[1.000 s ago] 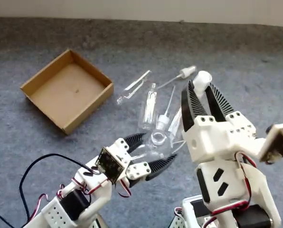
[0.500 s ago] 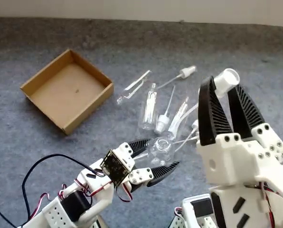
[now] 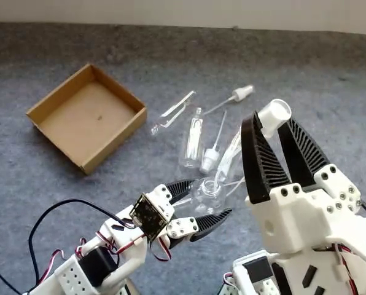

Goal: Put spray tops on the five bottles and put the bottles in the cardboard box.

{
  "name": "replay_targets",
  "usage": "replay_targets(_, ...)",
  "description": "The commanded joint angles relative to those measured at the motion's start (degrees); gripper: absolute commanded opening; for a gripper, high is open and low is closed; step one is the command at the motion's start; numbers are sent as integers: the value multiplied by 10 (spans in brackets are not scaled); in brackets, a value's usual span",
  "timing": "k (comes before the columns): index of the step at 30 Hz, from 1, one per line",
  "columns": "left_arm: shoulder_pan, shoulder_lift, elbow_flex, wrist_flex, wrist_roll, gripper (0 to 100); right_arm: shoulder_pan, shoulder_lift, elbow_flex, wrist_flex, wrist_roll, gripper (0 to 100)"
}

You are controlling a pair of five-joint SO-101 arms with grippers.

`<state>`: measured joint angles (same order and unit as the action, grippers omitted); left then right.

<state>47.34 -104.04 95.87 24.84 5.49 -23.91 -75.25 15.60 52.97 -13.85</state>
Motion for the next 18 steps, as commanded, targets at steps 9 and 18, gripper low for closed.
replay_targets(9, 7, -9, 13, 0, 3, 192, -7, 2, 94, -22, 5, 5)
replay_targets(18, 7, -9, 13, 1, 3, 192, -7, 2, 95, -127, 5, 5)
